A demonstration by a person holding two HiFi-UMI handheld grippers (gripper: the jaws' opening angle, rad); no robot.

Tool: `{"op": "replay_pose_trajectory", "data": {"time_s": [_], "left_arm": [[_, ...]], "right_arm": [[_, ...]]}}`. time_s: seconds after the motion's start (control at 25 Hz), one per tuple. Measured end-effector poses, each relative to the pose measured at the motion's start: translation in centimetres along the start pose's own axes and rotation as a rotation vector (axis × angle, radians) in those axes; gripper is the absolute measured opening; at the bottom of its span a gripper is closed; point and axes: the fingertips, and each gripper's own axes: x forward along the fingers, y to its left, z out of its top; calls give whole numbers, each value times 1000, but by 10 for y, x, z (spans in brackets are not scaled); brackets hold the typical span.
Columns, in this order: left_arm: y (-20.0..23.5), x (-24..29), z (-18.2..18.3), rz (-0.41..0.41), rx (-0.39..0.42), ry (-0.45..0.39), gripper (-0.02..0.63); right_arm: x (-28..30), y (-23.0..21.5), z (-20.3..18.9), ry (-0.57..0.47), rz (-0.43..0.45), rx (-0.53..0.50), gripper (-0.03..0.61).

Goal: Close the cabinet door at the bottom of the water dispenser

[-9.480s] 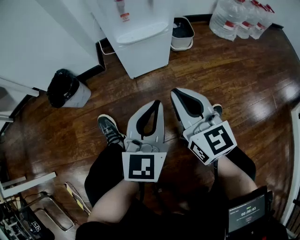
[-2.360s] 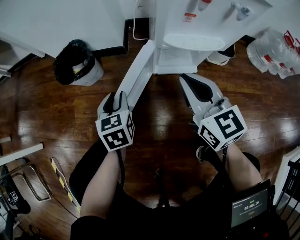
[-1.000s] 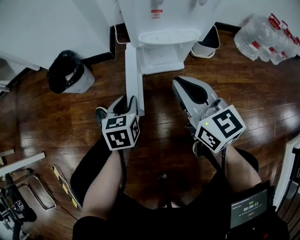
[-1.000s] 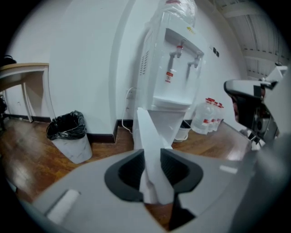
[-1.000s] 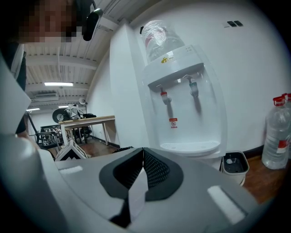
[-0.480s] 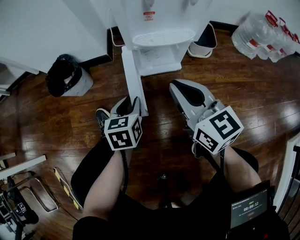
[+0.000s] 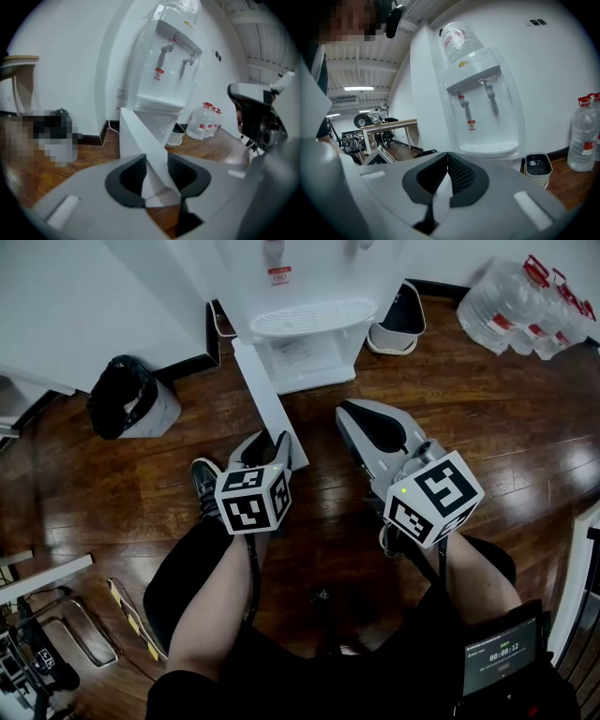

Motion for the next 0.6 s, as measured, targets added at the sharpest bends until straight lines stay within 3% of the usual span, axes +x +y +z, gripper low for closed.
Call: {"op": "replay_pose_trajectory", "data": {"time_s": [0.28,0.44,0.6], "left_arm": [[-17,12,4,-17,1,5,168],[-26,19,5,-41,3,10,170],[-41,29,7,-81,24,42,172]], "right_arm": [[-9,-15,-23,71,-18,-42,10],[-8,-19,-52,173,-2,-35,118],[-3,-20,-84,292,29,-54,187]]}}
